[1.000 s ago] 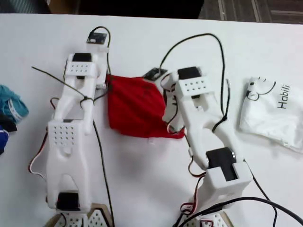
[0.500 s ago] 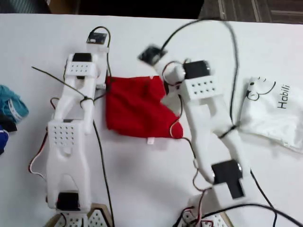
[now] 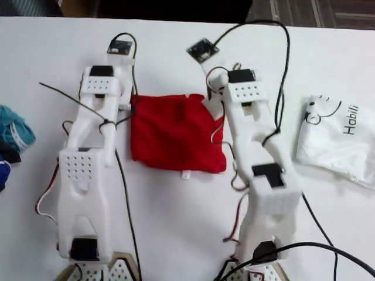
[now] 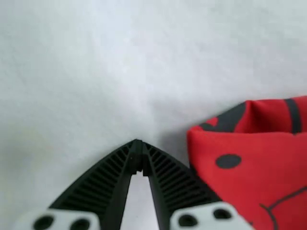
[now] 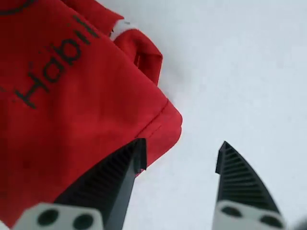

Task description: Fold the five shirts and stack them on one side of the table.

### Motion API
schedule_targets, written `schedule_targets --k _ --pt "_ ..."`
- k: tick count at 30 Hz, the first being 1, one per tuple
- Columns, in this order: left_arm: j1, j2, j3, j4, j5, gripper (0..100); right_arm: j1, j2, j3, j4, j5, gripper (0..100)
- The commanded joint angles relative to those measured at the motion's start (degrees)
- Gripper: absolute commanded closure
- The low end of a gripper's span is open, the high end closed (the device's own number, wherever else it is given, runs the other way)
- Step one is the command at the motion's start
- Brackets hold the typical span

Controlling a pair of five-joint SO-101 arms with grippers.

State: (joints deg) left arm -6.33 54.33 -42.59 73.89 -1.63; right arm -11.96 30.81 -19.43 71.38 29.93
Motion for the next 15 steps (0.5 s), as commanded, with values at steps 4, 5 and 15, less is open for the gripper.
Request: schedule_targets --k 4,5,15 --pt "-0.4 -0.1 -1.6 -0.4 0.4 97 1.1 13.3 -22.3 10.8 -0.4 75.5" --pt "-0.4 -0.1 -1.6 -0.4 0.4 97 0.9 15.3 -25.2 12.1 -0.6 75.4" --pt "-0.4 -0.1 -1.6 -0.4 0.4 97 0.6 31.3 -44.8 24.6 -0.7 69.0"
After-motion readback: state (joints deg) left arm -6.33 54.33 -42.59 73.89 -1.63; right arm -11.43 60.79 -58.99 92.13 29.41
